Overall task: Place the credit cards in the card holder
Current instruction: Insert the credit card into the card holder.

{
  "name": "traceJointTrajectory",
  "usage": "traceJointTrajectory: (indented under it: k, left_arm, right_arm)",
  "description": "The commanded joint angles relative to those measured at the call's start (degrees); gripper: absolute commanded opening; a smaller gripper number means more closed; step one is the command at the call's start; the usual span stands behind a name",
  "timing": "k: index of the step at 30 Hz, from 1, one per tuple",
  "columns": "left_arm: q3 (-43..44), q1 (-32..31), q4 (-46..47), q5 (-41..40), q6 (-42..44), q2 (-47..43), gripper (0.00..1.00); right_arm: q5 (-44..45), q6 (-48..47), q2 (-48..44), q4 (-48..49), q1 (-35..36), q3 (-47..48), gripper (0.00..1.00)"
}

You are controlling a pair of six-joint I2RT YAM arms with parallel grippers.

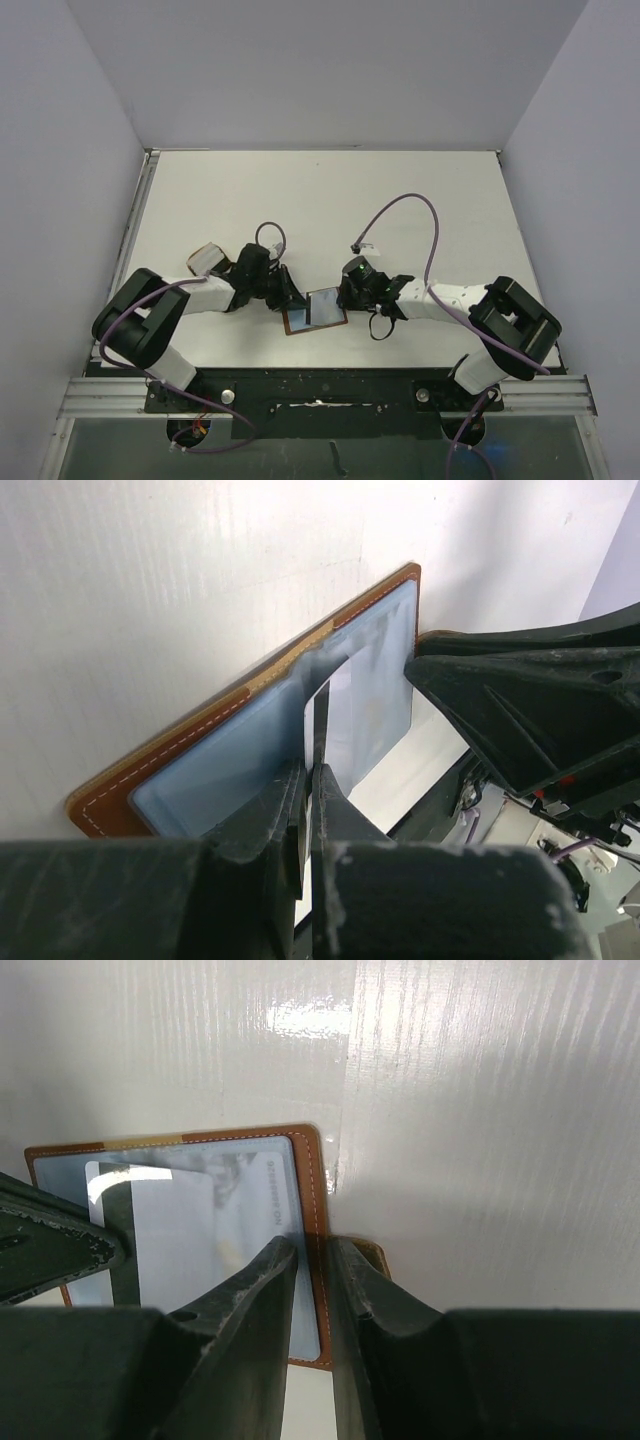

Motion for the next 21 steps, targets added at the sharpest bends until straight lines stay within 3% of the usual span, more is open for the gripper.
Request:
traceJointTrajectory:
  k: [1,21]
  left_arm:
    - [-2.63,-0.72,3.28,-6.40,-1.92,-2.91,0.00]
    - [-6.79,-3.57,8.86,-11.17,-6.88,-6.14,0.00]
  right_arm:
    - [-1.48,3.79,1.84,-2.52,1.94,-2.71,0.21]
    - [-0.36,9.31,-0.02,-3.71,2.41,-4.46,0.19]
